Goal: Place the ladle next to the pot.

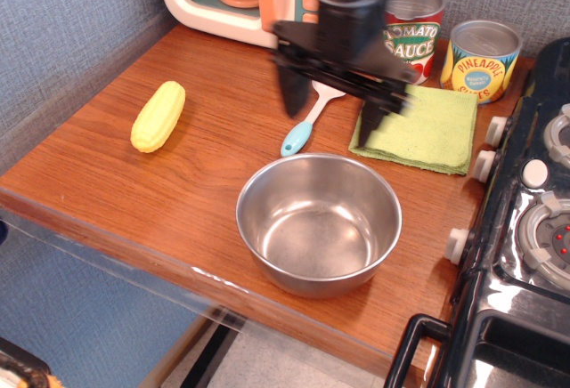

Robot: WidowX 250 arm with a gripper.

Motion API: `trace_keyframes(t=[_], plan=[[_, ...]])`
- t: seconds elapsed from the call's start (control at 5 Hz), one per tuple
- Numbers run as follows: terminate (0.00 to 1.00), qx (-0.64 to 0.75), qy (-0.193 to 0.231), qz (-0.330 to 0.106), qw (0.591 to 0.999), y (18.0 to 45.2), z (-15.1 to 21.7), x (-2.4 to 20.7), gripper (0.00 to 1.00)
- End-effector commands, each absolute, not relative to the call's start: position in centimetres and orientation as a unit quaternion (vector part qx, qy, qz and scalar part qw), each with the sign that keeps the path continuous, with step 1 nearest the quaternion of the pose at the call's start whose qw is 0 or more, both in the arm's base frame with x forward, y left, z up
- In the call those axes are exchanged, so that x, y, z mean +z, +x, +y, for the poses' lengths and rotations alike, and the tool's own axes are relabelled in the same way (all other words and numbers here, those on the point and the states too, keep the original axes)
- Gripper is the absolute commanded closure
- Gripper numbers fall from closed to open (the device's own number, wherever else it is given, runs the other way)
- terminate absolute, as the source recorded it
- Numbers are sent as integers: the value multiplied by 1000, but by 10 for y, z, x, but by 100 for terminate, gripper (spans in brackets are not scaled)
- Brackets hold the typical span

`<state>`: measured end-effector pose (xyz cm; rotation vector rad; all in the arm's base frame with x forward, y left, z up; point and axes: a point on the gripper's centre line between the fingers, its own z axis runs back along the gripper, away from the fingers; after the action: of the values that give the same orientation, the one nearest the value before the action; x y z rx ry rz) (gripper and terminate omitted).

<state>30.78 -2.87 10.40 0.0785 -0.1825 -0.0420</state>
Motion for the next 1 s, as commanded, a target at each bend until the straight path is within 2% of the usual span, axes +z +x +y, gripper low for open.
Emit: trace_keyframes(t=[0.0,0.8], plan=[[0,39,39,-72,996,332,16,71,0],[0,55,40,-49,996,373,17,37,0]])
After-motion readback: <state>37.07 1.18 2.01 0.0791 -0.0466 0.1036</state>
